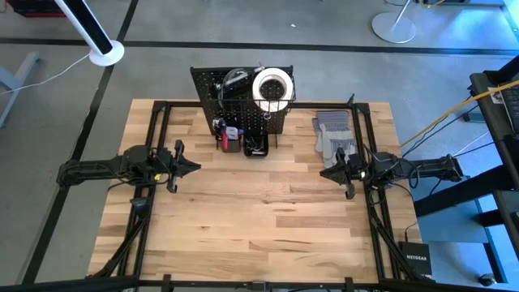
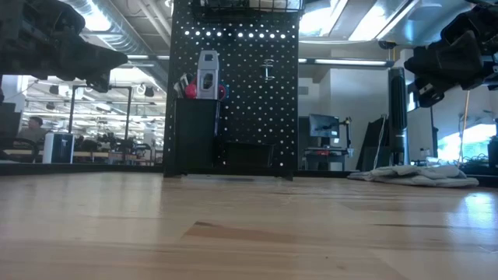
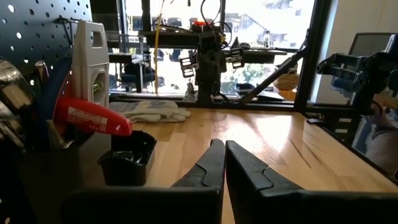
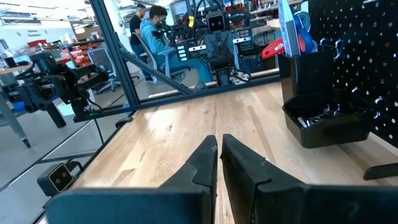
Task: Hang tools onto peg board
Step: Return to Home Position
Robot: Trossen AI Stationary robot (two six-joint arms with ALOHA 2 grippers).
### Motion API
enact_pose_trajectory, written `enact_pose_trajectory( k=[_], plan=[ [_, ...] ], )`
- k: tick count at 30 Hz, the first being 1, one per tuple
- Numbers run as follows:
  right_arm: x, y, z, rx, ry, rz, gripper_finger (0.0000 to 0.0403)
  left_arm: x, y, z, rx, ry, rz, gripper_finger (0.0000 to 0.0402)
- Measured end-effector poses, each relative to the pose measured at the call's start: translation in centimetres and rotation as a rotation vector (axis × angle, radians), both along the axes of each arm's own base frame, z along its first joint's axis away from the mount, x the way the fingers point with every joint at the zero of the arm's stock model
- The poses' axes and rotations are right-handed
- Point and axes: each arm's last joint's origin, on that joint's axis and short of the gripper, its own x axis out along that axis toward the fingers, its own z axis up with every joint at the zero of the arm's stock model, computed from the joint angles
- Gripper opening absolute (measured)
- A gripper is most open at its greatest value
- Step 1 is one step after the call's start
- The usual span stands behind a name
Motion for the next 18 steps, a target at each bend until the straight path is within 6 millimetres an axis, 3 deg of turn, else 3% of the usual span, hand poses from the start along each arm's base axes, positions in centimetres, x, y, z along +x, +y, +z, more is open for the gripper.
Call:
enact_pose_trajectory(
  k=[18],
  plan=[
    [0.00,0.00,-0.02,0.000,0.002,0.000,0.0028,0.00,0.00,-0.01,0.000,0.001,0.000,0.0004]
  ],
)
